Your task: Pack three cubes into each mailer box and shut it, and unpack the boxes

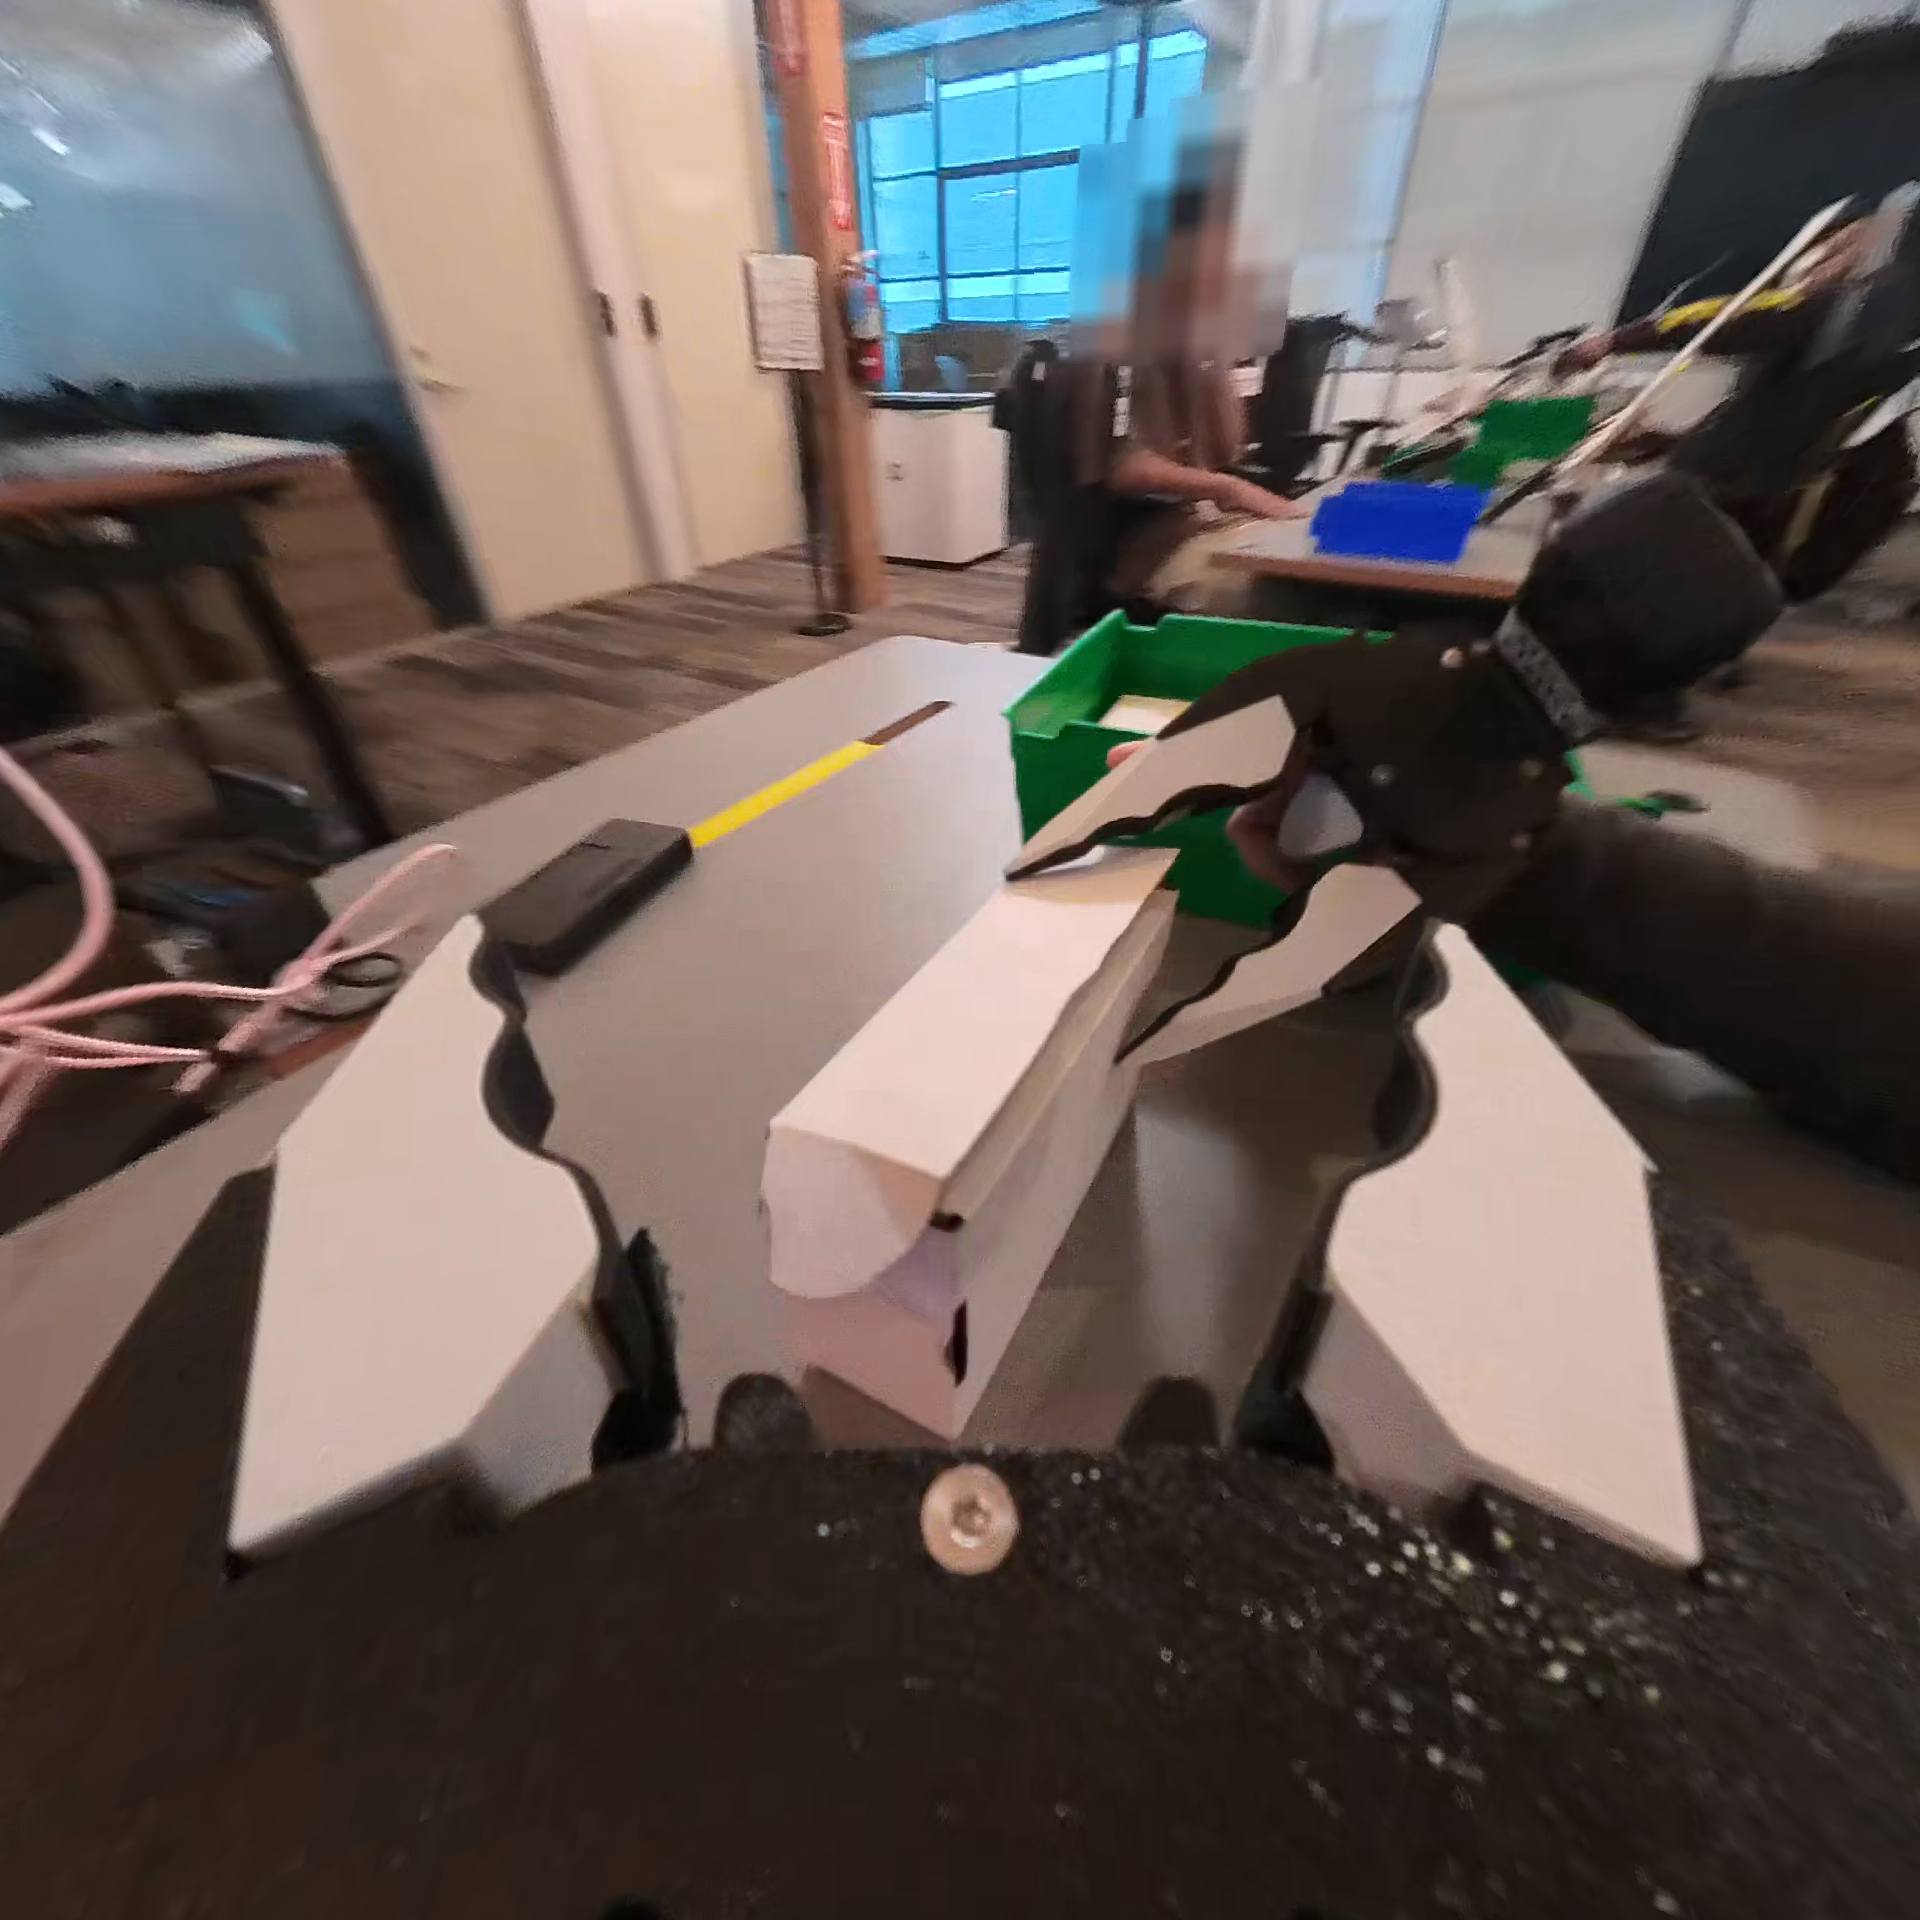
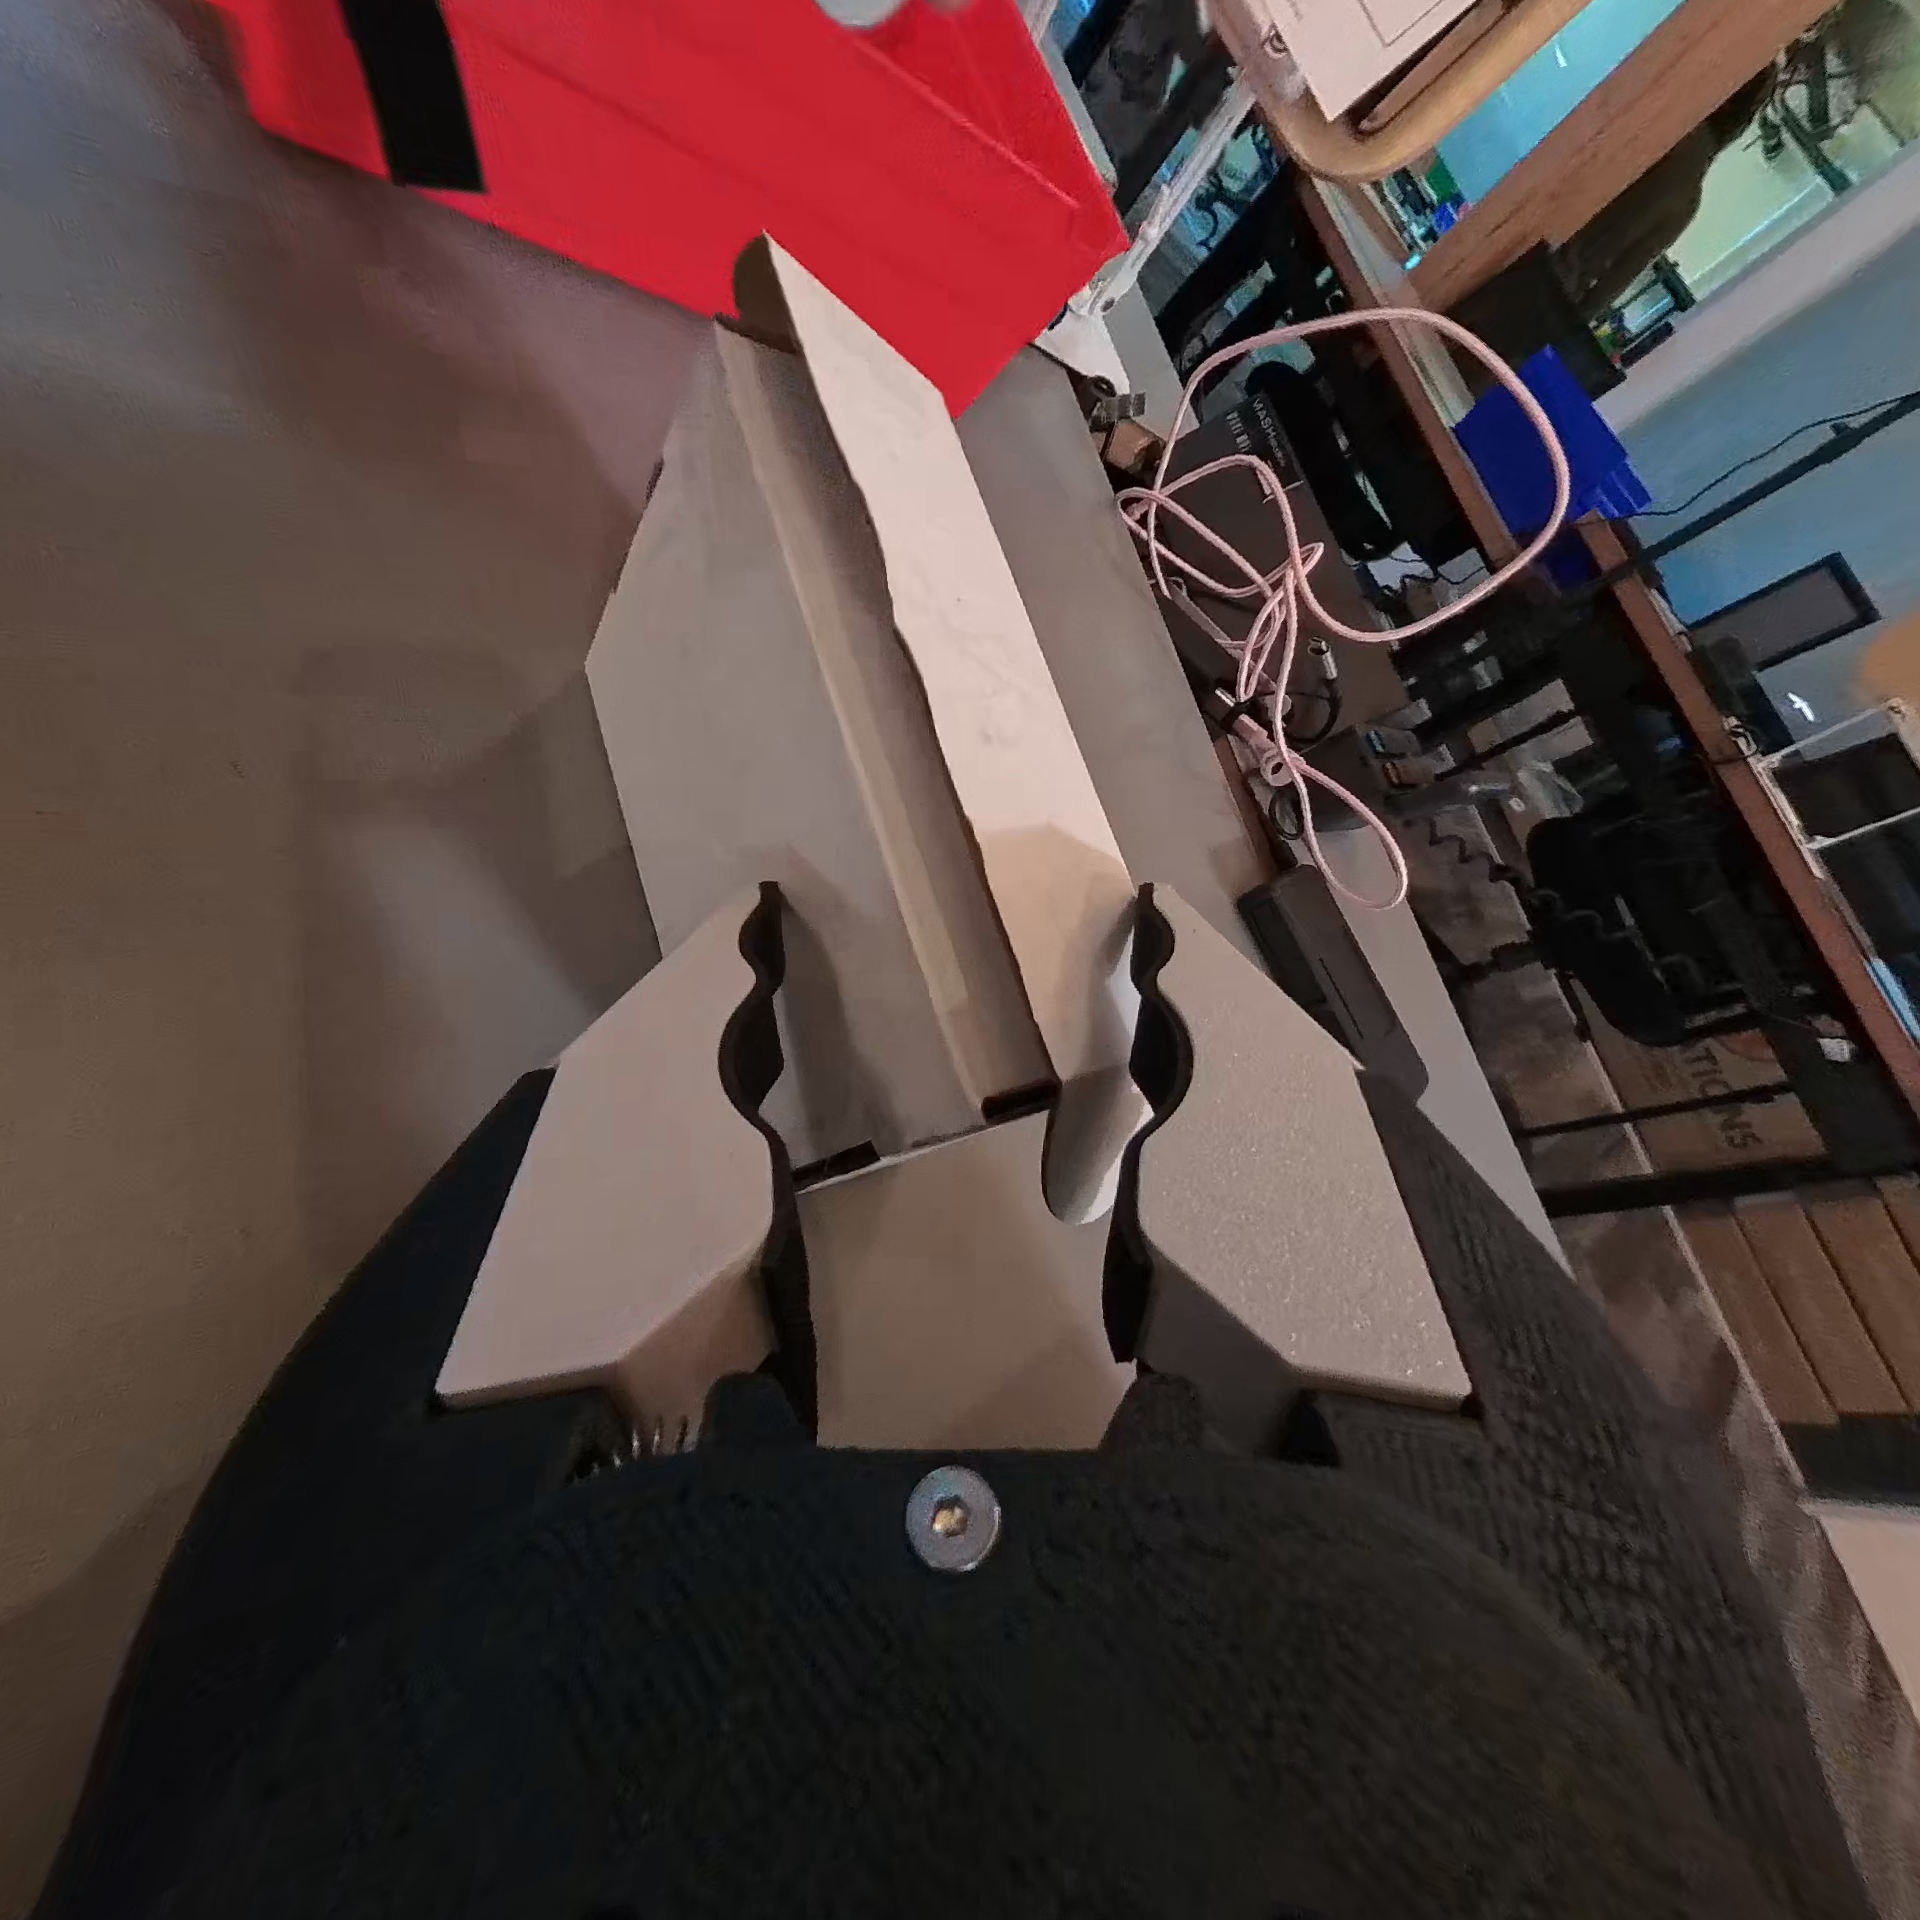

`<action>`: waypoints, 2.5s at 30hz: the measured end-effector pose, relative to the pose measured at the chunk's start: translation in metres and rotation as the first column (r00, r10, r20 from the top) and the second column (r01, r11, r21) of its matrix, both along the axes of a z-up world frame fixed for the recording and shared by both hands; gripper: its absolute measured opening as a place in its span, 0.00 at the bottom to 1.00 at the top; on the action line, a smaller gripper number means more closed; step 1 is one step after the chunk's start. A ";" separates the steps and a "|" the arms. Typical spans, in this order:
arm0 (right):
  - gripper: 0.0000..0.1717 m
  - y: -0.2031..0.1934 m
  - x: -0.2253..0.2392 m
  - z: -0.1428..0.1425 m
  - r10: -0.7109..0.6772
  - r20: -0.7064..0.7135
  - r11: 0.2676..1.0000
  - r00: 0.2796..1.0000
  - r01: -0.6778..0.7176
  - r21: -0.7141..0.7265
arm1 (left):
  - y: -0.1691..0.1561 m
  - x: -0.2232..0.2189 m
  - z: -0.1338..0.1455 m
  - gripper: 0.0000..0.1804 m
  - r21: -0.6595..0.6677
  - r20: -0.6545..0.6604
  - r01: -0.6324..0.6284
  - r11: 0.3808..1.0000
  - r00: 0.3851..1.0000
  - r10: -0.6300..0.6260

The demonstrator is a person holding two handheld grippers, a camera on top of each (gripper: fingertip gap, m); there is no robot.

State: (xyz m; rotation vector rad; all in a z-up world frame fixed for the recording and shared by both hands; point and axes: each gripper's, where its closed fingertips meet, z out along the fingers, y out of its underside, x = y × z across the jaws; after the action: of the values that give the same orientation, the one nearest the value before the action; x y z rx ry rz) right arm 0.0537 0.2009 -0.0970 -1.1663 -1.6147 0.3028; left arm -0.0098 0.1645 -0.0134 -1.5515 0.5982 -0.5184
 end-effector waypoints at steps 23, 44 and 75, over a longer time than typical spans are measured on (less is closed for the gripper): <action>0.34 -0.034 0.015 0.008 0.147 -0.128 0.970 0.981 -0.168 -0.177 | -0.004 0.027 -0.101 0.46 -0.331 0.235 0.355 0.874 0.929 -0.288; 0.19 -0.027 0.076 0.019 -0.388 -0.111 0.918 0.915 0.373 -0.133 | -0.009 0.026 -0.106 0.44 -0.326 0.140 0.336 0.884 0.942 -0.306; 0.00 0.014 0.044 0.045 -0.751 -0.125 0.549 0.648 0.508 -0.664 | -0.003 0.025 -0.111 0.43 -0.376 0.026 0.151 0.914 0.988 -0.153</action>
State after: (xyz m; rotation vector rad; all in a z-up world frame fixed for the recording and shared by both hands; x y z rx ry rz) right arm 0.0980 0.2147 -0.0516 -1.9480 -0.6167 0.5216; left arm 0.0155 0.1611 -0.1240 -1.8777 0.6518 -0.7850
